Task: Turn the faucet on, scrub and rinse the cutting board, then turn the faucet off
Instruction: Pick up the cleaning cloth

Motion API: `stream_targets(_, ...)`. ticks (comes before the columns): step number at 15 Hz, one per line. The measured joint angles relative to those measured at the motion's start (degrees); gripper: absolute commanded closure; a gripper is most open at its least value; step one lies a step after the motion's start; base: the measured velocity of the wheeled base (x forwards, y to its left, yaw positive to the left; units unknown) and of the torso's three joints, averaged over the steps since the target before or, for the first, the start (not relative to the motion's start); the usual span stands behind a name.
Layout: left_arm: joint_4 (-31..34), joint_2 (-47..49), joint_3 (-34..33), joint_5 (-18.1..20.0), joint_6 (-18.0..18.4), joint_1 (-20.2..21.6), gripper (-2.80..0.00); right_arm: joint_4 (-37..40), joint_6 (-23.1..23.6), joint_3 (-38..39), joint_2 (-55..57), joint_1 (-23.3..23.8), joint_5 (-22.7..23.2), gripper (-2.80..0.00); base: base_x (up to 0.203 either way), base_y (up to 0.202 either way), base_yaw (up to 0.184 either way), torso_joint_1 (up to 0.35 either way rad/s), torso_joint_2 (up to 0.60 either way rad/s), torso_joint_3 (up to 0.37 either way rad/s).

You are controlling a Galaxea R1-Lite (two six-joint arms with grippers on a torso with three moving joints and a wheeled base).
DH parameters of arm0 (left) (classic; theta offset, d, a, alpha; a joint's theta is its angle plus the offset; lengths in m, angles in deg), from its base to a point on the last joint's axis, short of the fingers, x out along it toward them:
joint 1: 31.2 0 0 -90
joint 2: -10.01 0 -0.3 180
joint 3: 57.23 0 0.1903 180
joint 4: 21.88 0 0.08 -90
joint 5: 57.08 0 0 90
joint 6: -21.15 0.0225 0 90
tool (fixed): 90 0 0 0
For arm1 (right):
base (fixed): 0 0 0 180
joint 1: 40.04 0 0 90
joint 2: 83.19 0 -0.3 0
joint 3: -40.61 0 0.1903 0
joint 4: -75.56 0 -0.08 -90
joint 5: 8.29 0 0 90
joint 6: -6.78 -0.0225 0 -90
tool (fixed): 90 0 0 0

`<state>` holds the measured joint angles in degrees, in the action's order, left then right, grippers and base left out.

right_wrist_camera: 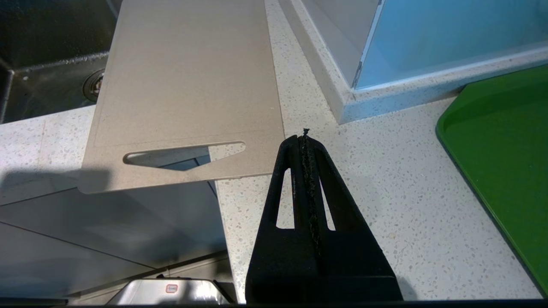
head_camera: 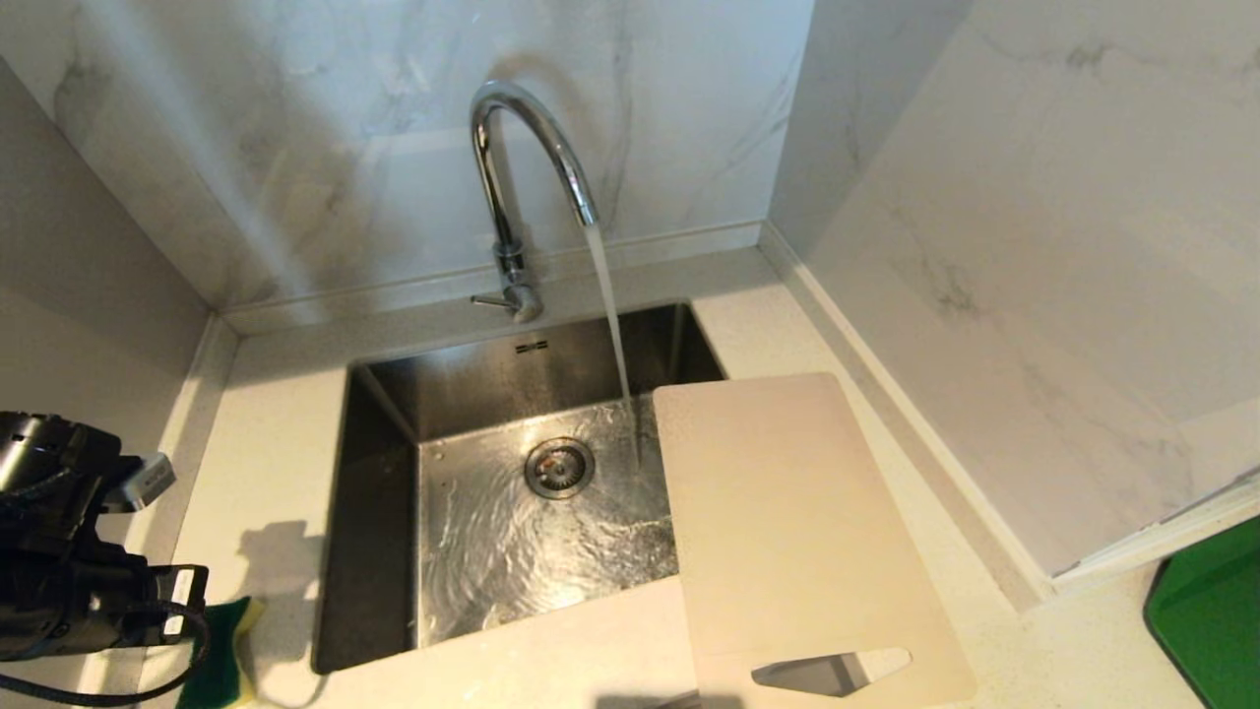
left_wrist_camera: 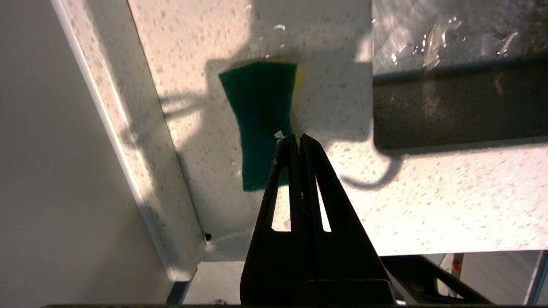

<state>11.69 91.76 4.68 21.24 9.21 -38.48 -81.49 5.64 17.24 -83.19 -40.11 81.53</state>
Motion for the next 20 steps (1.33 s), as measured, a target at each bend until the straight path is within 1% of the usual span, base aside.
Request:
stream_targets(3, -0.15, 0.85, -1.92, 0.07, -0.59, 0.00, 0.00, 0.00, 0.02, 0.00, 0.00, 0.00, -0.03, 0.00, 0.000, 0.000, 0.000, 0.000, 0.00, 0.000)
stream_targets(4, -0.55, 1.22, -2.61, 0.13, -0.86, -0.05, -1.53, 0.01, 0.01, 0.00, 0.00, 0.00, 0.01, 0.00, 0.000, 0.000, 0.000, 0.000, 0.00, 0.000)
stream_targets(5, -1.54, 1.63, -3.42, 0.11, -1.18, -0.18, -2.80, 0.00, 0.01, 0.00, 0.00, 0.00, 0.02, 0.00, 0.000, 0.000, 0.000, 0.000, 0.00, 0.000)
stream_targets(8, -6.07, 3.45, -5.29, 0.07, -2.27, -0.62, -2.80, 0.00, 0.00, 0.00, 0.00, 0.00, 0.02, 0.00, 0.000, 0.000, 0.000, 0.000, 0.00, 0.000)
stream_targets(11, -6.44, 4.94, -6.19, 0.21, -5.73, -1.07, -2.80, 0.00, 0.02, 0.00, 0.00, 0.00, 0.00, 0.00, 0.000, 0.000, 0.000, 0.000, 0.00, 0.000)
stream_targets(15, -6.78, 5.32, -6.49, 0.22, -8.84, -0.95, -2.80, 0.01, 0.01, 0.00, 0.00, 0.00, -0.02, 0.00, 0.000, 0.000, 0.000, 0.000, 0.00, 0.000)
stream_targets(16, -7.83, 5.42, -6.75, 0.18, -9.75, -0.90, -2.80, 0.00, 0.02, 0.00, 0.00, 0.00, -0.01, 0.00, 0.000, 0.000, 0.000, 0.000, 0.00, 0.000)
stream_targets(19, -15.06, 6.86, -7.65, -0.11, -13.62, -0.32, -2.80, 0.00, 0.00, 0.00, 0.00, 0.00, -0.01, 0.00, 0.000, 0.000, 0.000, 0.000, 0.00, 0.000)
stream_targets(20, -15.75, 7.22, -7.77, -0.14, -14.38, -0.09, -2.80, 0.00, 0.00, 0.00, 0.00, 0.00, -0.01, 0.00, 0.000, 0.000, 0.000, 0.000, 0.00, 0.000)
